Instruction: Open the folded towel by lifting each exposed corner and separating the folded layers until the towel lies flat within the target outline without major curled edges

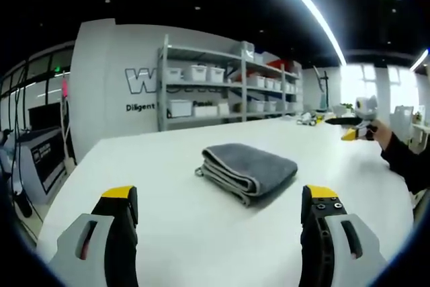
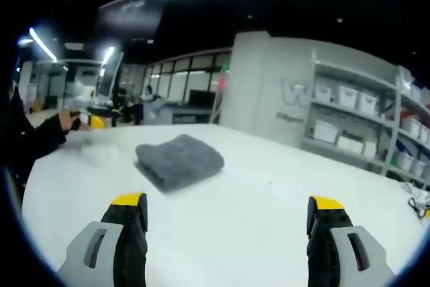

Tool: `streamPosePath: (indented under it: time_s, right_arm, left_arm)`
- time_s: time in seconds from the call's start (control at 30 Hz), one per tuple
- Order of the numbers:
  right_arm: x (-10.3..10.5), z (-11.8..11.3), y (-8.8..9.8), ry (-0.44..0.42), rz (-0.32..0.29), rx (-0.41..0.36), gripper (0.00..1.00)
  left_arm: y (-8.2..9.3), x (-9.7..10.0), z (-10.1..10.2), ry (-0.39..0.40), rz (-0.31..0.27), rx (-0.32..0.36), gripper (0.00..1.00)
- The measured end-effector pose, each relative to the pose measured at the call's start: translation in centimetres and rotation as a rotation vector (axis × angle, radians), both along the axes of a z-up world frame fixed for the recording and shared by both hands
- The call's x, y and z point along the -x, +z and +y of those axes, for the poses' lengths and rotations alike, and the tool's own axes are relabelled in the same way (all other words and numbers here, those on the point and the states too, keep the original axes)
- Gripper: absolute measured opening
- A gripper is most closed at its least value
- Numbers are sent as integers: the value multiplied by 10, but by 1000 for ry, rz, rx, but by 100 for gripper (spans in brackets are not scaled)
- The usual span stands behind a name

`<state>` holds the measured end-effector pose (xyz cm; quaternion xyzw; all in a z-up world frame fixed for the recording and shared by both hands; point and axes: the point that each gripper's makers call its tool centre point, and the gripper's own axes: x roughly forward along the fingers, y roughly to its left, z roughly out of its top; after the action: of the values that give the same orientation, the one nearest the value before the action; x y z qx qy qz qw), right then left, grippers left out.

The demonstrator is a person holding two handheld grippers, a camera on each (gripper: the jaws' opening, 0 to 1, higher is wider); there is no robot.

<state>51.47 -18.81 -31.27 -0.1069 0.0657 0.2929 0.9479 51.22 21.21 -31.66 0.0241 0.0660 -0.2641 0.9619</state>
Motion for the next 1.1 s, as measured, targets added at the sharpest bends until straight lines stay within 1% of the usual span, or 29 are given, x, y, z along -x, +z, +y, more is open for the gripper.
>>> streamPosePath:
  time_s: [0.07,0.13,0.23,0.27,0.3,0.33,0.37,0.4,0.43,0.47,0.57,0.63,0.7,0.73,0.77,0.8,0.9,1.0,1.07,1.1]
  right_arm:
    - [0,-1,1,-4,-1,-5,100]
    - [1,-3,3,-7,-2,-8,100]
    - [0,-9,12,-7,-8,-43,100]
    - [0,-8,15,3,-8,-73,100]
    - [0,-8,17,8,-2,-98,100]
    - [-1,-9,17,2,5,-112,100]
    - [-2,-10,18,-6,6,-110,100]
    - [-4,-12,18,-18,5,-105,100]
    - [-5,-14,19,-28,3,-92,100]
    - [-6,-15,20,-35,6,-84,100]
    - [-9,-14,25,-29,10,-70,100]
    - [-15,-11,34,-28,12,-65,100]
    - [-21,-8,41,-26,12,-37,100]
    - [-25,-7,45,-22,11,-23,100]
    - [-29,-6,50,-22,11,-15,100]
    - [-35,-7,57,-24,10,-8,100]
    - [-45,-6,78,-17,0,-7,100]
    - [-50,-3,90,2,5,23,100]
    - [-53,-2,92,11,20,70,100]
    - [-54,-1,94,13,20,79,100]
  left_arm:
    - [2,0,0,-4,-5,5,99]
    - [2,4,-5,-5,-5,6,99]
    - [5,7,-4,2,-7,7,99]
    - [8,7,-3,5,-11,23,99]
    - [11,5,0,18,-5,67,100]
    - [12,2,5,34,10,94,100]
    - [13,-2,10,43,12,89,100]
    - [11,-6,15,54,19,82,100]
    - [6,-8,20,66,42,56,100]
    - [6,-11,22,63,40,37,100]
    - [9,-14,24,37,49,26,100]
    - [17,-20,25,27,44,22,100]
    - [27,-28,29,30,38,27,100]
    - [32,-33,31,33,42,42,100]
    - [38,-36,31,34,51,76,100]
    - [42,-39,33,38,65,91,100]
    - [57,-42,36,43,59,69,100]
    - [74,-44,35,30,43,57,100]
    - [77,-46,32,4,49,9,100]
    - [76,-49,32,-4,63,-36,100]
